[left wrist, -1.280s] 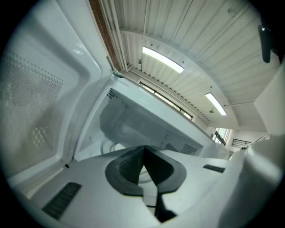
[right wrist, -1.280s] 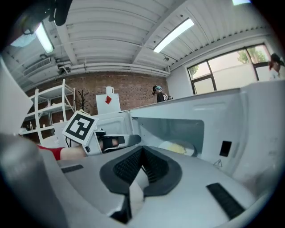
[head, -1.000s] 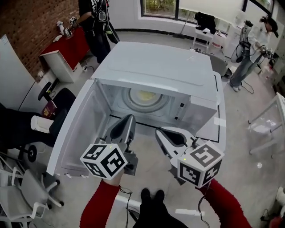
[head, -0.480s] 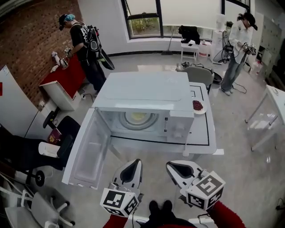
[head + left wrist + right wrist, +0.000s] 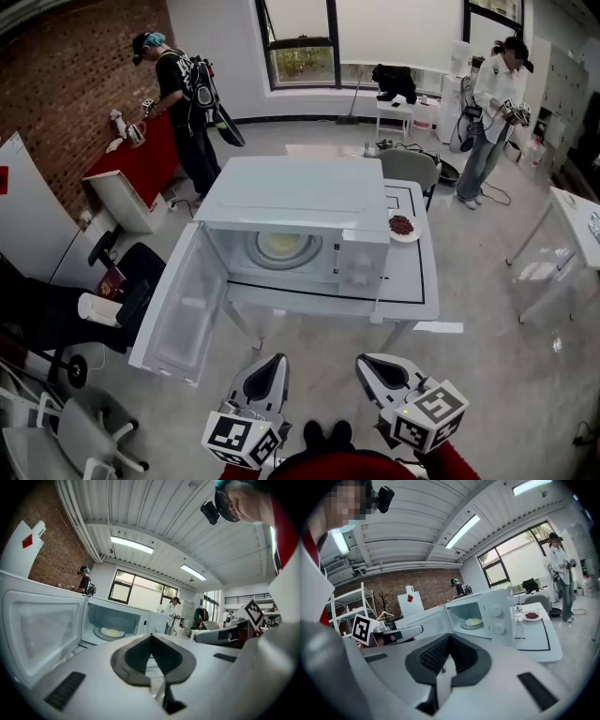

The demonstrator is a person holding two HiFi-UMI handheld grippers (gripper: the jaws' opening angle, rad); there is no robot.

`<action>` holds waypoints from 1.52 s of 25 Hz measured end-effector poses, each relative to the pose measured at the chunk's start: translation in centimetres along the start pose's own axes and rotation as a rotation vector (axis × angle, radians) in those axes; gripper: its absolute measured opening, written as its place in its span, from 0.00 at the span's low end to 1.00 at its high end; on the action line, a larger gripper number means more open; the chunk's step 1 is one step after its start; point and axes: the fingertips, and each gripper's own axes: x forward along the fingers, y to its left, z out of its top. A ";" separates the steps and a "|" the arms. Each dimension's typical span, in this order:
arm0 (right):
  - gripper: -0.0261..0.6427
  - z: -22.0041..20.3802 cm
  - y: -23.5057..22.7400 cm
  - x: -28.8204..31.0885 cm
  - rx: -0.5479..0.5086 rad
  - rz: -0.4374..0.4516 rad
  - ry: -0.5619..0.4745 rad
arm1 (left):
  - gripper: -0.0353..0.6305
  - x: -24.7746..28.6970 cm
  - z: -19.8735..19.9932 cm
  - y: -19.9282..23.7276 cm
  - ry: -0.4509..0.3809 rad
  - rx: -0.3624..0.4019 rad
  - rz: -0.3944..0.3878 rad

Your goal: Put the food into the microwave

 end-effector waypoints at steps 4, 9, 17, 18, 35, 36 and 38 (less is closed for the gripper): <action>0.06 -0.3 0.5 -1.5 0.014 0.007 -0.022 | 0.07 -1.4 0.2 -0.8 -0.019 -0.016 -0.011; 0.06 -0.1 1.5 -2.6 -0.021 0.011 -0.045 | 0.07 -2.5 0.1 -2.3 -0.018 0.001 -0.049; 0.06 0.1 2.3 -3.5 -0.046 0.013 -0.060 | 0.07 -3.4 0.2 -3.3 -0.030 0.006 -0.065; 0.06 0.1 2.2 -3.6 -0.045 0.010 -0.061 | 0.07 -3.4 0.2 -3.3 -0.030 0.008 -0.064; 0.06 -0.1 2.2 -4.1 -0.066 -0.016 -0.066 | 0.07 -4.0 0.1 -3.5 -0.026 0.015 -0.061; 0.06 -0.1 2.2 -4.1 -0.070 -0.017 -0.067 | 0.07 -4.0 0.1 -3.5 -0.027 0.014 -0.062; 0.06 0.0 2.1 -4.1 -0.081 -0.017 -0.069 | 0.07 -3.9 0.1 -3.5 -0.030 0.015 -0.063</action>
